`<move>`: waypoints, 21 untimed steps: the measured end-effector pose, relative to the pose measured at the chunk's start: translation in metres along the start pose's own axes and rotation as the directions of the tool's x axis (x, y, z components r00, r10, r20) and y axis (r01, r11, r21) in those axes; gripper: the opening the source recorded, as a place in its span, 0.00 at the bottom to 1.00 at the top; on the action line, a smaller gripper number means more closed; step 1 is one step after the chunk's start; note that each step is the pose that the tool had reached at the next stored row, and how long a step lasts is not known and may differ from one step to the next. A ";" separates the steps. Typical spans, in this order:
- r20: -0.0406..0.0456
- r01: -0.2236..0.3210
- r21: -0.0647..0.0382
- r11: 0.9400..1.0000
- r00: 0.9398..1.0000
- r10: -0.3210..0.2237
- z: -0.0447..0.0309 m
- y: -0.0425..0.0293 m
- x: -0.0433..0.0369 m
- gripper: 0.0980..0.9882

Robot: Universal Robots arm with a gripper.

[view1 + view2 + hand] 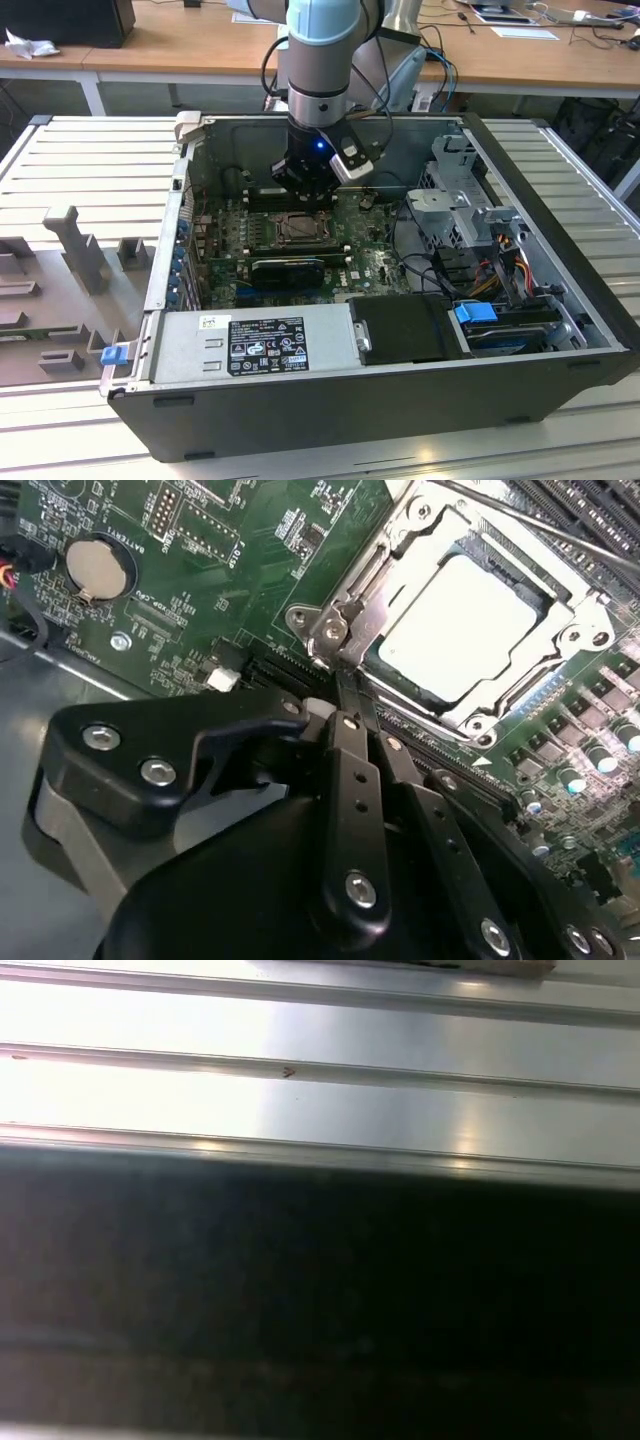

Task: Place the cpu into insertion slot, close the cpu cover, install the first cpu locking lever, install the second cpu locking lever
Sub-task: 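Install the first cpu locking lever, then install the second cpu locking lever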

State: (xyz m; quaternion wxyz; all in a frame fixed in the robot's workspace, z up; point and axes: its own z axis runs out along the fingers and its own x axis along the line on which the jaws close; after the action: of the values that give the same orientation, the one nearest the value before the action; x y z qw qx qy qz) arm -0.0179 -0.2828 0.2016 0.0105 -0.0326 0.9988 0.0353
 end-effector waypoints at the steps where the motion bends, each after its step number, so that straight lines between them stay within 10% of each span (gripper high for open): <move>1: 0.000 0.000 0.000 1.000 1.000 0.000 -0.0024 0.0002 -0.0001 0.01; 5: -0.001 0.000 0.001 1.000 1.000 0.000 -0.0167 0.0010 -0.0003 0.01; 21: -0.001 0.000 0.001 1.000 1.000 0.000 -0.0177 -0.0091 0.0003 0.01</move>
State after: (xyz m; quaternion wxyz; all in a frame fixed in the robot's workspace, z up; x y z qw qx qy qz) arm -0.0179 -0.2931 0.2185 0.0102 -0.0326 0.9988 0.0347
